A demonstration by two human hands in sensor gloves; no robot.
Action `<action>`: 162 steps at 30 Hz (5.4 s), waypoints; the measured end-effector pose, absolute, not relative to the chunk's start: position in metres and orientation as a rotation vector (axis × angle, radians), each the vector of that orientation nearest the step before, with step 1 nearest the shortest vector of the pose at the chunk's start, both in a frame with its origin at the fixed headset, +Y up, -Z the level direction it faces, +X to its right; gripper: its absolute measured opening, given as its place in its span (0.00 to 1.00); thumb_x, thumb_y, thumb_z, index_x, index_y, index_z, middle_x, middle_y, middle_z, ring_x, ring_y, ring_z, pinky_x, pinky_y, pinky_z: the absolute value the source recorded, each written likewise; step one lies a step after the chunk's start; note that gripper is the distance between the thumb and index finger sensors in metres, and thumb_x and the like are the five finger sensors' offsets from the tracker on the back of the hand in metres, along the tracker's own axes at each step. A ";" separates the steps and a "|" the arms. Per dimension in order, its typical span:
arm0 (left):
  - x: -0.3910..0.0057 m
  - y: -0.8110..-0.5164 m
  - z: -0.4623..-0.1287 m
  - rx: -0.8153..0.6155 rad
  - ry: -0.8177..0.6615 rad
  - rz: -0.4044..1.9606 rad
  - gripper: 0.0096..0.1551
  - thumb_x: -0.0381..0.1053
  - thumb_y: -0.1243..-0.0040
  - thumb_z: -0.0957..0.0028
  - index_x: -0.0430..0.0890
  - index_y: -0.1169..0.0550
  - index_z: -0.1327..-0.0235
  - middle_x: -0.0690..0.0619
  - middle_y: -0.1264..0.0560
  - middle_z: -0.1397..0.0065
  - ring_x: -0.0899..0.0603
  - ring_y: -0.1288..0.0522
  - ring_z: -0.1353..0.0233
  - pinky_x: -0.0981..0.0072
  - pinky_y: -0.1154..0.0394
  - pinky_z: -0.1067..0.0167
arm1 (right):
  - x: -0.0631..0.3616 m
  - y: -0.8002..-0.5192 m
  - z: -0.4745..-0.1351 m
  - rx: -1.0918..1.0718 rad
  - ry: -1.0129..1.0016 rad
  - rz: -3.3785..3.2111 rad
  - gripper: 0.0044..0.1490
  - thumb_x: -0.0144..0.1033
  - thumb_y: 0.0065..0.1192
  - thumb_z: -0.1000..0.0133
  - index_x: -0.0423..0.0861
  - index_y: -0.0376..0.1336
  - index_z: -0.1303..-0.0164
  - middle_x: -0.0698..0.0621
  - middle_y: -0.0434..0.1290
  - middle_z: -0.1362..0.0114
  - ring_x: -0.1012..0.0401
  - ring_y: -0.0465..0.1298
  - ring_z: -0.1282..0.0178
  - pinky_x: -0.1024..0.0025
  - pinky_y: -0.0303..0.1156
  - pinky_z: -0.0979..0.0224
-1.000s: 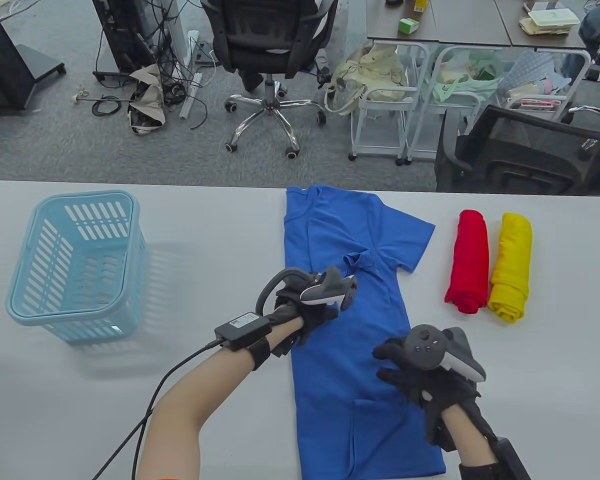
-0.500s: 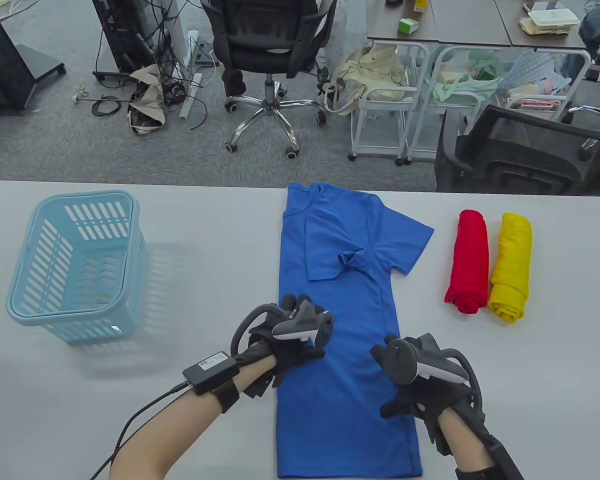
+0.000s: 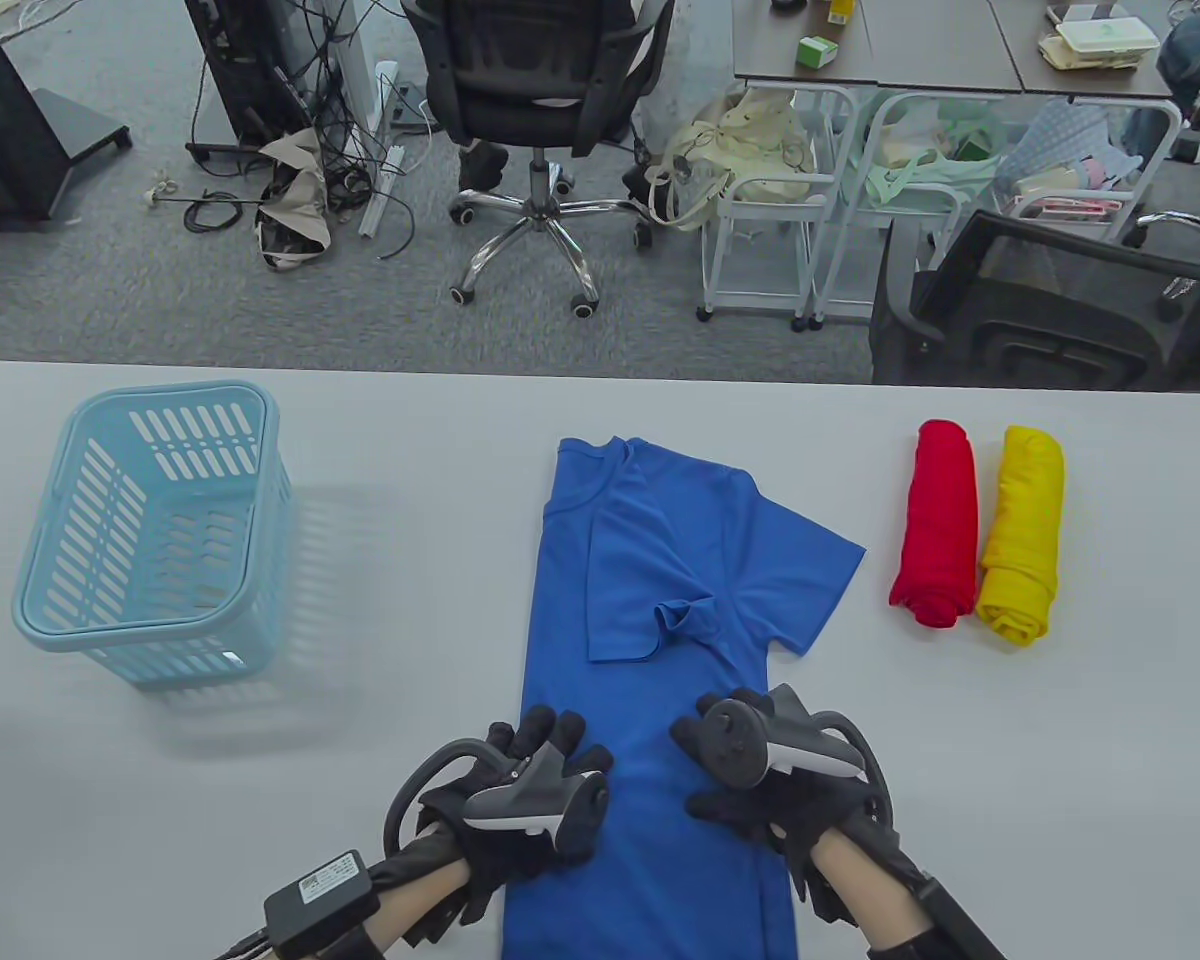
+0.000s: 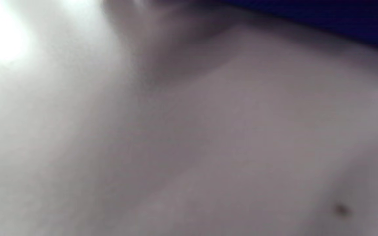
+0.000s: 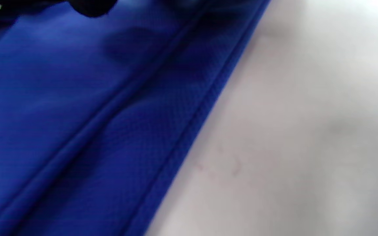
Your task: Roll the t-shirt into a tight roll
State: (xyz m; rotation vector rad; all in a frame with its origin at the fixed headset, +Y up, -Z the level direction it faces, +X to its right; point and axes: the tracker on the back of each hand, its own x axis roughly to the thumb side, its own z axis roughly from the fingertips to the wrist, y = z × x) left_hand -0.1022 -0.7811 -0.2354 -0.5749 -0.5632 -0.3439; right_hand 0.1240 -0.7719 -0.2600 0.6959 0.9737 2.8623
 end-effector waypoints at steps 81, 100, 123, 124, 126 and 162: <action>-0.128 -0.803 -0.266 -0.692 -0.452 -0.257 0.50 0.75 0.89 0.61 0.56 0.83 0.35 0.46 0.86 0.24 0.32 0.79 0.21 0.31 0.70 0.25 | 0.115 -0.665 -0.419 0.116 0.564 2.442 0.39 0.47 0.50 0.34 0.42 0.48 0.17 0.44 0.66 0.24 0.52 0.77 0.35 0.50 0.69 0.31; -0.159 -0.797 -0.299 -0.597 -0.264 -0.186 0.47 0.74 0.84 0.57 0.60 0.74 0.27 0.48 0.77 0.18 0.36 0.73 0.17 0.38 0.64 0.20 | 0.066 -0.777 -0.421 0.320 1.158 2.932 0.51 0.57 0.31 0.35 0.46 0.16 0.22 0.42 0.14 0.21 0.39 0.19 0.20 0.36 0.33 0.21; -0.120 -0.799 -0.267 -0.706 -0.401 -0.265 0.50 0.75 0.86 0.58 0.57 0.81 0.33 0.45 0.83 0.22 0.33 0.77 0.20 0.36 0.68 0.23 | 0.094 -0.786 -0.278 0.606 1.223 2.929 0.58 0.63 0.27 0.38 0.38 0.10 0.27 0.35 0.11 0.26 0.34 0.17 0.25 0.34 0.28 0.25; -0.121 -0.800 -0.272 -0.734 -0.393 -0.234 0.50 0.76 0.85 0.57 0.57 0.81 0.33 0.46 0.84 0.23 0.34 0.78 0.20 0.37 0.70 0.23 | 0.095 -0.785 -0.283 0.590 1.224 2.917 0.58 0.63 0.29 0.38 0.39 0.11 0.27 0.36 0.11 0.26 0.35 0.17 0.24 0.35 0.28 0.25; -0.123 -0.801 -0.286 -0.747 -0.381 -0.242 0.49 0.76 0.86 0.58 0.58 0.82 0.34 0.48 0.86 0.24 0.35 0.80 0.21 0.37 0.71 0.24 | 0.096 -0.787 -0.301 0.565 1.225 2.905 0.57 0.63 0.28 0.38 0.41 0.10 0.27 0.38 0.10 0.26 0.36 0.15 0.25 0.35 0.27 0.25; -0.151 -0.802 -0.274 -0.674 -0.402 -0.282 0.49 0.76 0.88 0.63 0.61 0.82 0.35 0.50 0.84 0.23 0.38 0.79 0.19 0.37 0.69 0.22 | 0.075 -0.764 -0.370 0.461 1.077 3.033 0.57 0.63 0.40 0.39 0.47 0.19 0.20 0.40 0.19 0.19 0.38 0.22 0.18 0.38 0.32 0.21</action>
